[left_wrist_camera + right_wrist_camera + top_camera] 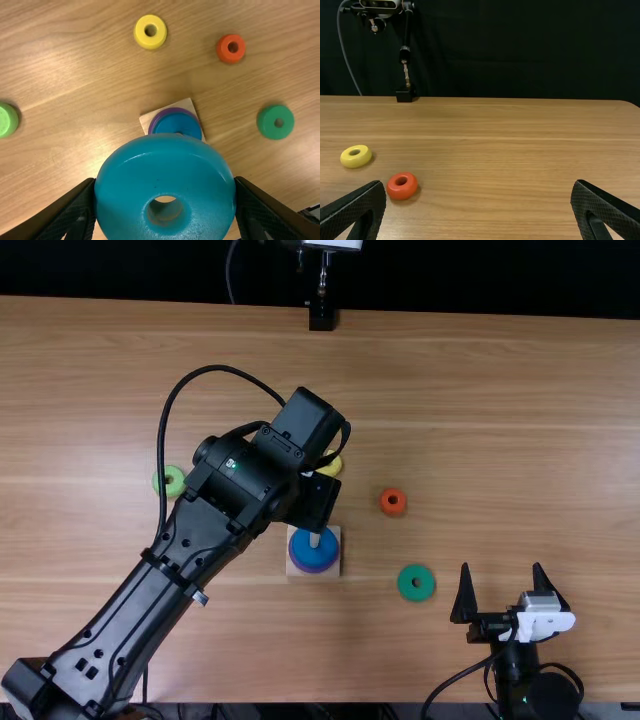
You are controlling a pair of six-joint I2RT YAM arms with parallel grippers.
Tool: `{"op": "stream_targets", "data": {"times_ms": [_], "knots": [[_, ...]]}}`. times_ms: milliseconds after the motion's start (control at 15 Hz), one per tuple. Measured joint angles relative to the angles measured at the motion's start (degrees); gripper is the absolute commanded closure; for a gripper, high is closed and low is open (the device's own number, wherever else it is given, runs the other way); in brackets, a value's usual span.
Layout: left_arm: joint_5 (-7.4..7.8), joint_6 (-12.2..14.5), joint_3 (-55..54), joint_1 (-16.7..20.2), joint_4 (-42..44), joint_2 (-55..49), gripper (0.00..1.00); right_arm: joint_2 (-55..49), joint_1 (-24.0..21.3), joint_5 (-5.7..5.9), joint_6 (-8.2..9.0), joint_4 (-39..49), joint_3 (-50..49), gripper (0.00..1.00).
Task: Build the Hanoi tower: stack the rings onto the peg from bottom to top in this color order: purple, dark blue, light blue, dark green, light green, yellow, orange.
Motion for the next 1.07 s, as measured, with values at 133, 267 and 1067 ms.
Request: {"op": "stream_targets", "data": {"times_ms": [133, 267, 1067], "knots": [[-0.15, -1.07, 0.0, -1.4, -0.04, 0.04, 1.0, 0.0, 0.0, 0.0, 0.0, -0.02, 0.0, 0.0], [-0.11, -1.95, -0.02, -2.16, 0.04, 0.76, 1.0, 0.0, 0.0, -0.02, -0.02, 0.0, -0.02, 0.0], [-0.11, -4.31, -0.02, -3.63, 0.15, 4.63, 1.0, 0.0, 0.0, -0.02, 0.02, -0.02, 0.0, 0.0]]}}
